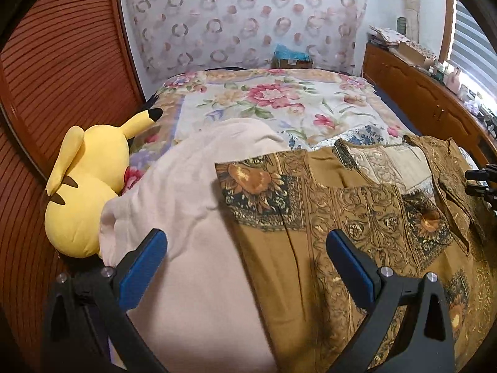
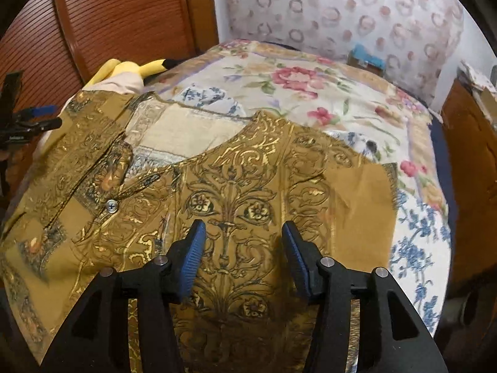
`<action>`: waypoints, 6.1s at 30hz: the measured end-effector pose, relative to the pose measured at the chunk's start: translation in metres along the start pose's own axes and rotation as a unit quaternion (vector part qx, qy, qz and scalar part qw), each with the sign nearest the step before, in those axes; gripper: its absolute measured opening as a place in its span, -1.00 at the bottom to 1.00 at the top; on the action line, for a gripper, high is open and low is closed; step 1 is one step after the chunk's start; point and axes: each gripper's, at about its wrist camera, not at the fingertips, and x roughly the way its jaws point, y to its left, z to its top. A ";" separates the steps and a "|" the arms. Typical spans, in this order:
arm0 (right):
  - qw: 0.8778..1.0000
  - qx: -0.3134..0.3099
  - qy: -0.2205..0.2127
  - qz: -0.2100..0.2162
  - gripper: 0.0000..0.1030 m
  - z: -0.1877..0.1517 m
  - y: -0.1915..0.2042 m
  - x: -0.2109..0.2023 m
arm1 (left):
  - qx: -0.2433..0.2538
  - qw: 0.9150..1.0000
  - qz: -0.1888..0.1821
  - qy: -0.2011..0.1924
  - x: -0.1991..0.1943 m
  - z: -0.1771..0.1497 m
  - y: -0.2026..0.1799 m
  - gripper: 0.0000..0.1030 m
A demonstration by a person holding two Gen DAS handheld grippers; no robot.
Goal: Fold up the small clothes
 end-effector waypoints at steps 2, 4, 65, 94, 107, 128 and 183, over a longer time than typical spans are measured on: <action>1.000 0.012 -0.005 -0.013 0.07 0.000 -0.009 -0.003 | -0.002 1.000 -0.011 -0.005 -0.001 0.002 0.001 1.00; 0.999 0.023 -0.008 -0.027 0.08 -0.002 -0.019 -0.005 | -0.005 1.000 -0.019 -0.009 -0.002 0.005 0.003 0.97; 0.995 0.074 -0.031 -0.060 -0.04 -0.022 -0.084 0.004 | -0.003 0.995 -0.099 0.002 0.011 0.012 -0.006 -0.97; 0.988 0.057 -0.139 -0.034 -0.97 -0.089 0.003 -0.141 | 0.000 0.985 -0.144 -0.099 -0.142 -0.080 -0.018 -1.00; 0.986 0.068 -0.142 -0.054 -0.97 -0.195 0.047 -0.189 | -0.010 0.984 -0.137 -0.114 -0.190 -0.165 -0.006 -1.00; 0.983 0.092 -0.151 -0.052 -0.73 -0.262 0.077 -0.241 | 0.013 0.988 -0.104 -0.116 -0.240 -0.212 -0.013 -0.60; 0.981 0.150 -0.076 -0.098 -0.11 -0.203 0.022 -0.122 | -0.025 0.994 -0.108 0.014 -0.075 -0.136 -0.015 -0.19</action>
